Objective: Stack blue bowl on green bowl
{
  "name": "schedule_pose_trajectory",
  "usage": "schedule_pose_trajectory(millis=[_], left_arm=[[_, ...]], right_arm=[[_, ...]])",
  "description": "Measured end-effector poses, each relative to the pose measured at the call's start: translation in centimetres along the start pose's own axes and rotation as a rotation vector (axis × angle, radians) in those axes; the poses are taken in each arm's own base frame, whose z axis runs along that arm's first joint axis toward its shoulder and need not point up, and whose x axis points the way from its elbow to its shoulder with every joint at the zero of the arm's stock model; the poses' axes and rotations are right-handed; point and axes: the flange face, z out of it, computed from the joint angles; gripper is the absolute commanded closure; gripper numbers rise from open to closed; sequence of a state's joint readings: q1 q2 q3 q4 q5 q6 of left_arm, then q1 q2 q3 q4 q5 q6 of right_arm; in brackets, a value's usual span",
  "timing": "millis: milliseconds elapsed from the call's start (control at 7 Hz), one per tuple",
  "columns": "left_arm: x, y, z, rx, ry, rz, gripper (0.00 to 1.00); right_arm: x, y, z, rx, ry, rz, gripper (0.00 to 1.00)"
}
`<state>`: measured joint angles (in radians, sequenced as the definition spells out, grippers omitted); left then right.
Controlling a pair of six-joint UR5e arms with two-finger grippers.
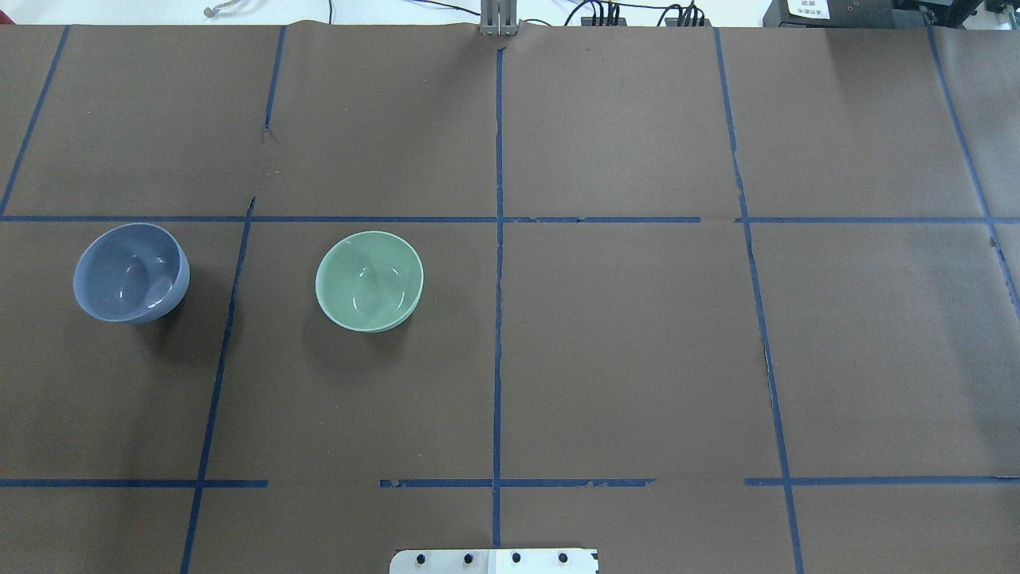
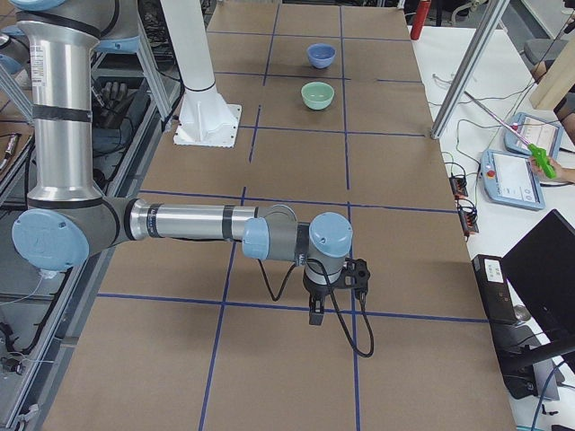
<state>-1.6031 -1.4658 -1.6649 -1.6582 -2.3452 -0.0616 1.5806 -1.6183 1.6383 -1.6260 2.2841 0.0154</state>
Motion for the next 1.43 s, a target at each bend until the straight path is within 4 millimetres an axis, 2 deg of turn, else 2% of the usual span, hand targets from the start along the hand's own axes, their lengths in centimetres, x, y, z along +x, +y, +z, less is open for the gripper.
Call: schedule_pose_trajectory(millis=[429,571,714,857,1000,1143,1286,1429], left_arm=[[0.7,-1.3,-0.4,0.013,0.001,0.017,0.00],[1.7,-2.2,-1.2,0.032,0.003,0.035,0.00],[3.6,-3.5,-1.8,0.050,0.007,0.075,0.00],[7.3,-4.6,-2.2,0.067,0.016,0.121,0.00],[12.1,-5.0,-2.3,0.074,0.030,0.126,0.00],[17.5,-4.8,-1.4,0.056,0.048,0.099,0.00],[23.1,-3.8,0.6,0.027,0.046,0.077,0.00],[27.7,-2.4,3.6,0.014,0.026,0.060,0.00]], right_arm=[[0.0,0.0,0.0,0.000,0.000,0.000,0.00],[0.0,0.0,0.0,0.000,0.000,0.000,0.00],[0.0,0.0,0.0,0.000,0.000,0.000,0.00],[0.0,0.0,0.0,0.000,0.000,0.000,0.00],[0.0,0.0,0.0,0.000,0.000,0.000,0.00],[0.0,0.0,0.0,0.000,0.000,0.000,0.00],[0.0,0.0,0.0,0.000,0.000,0.000,0.00],[0.0,0.0,0.0,0.000,0.000,0.000,0.00]])
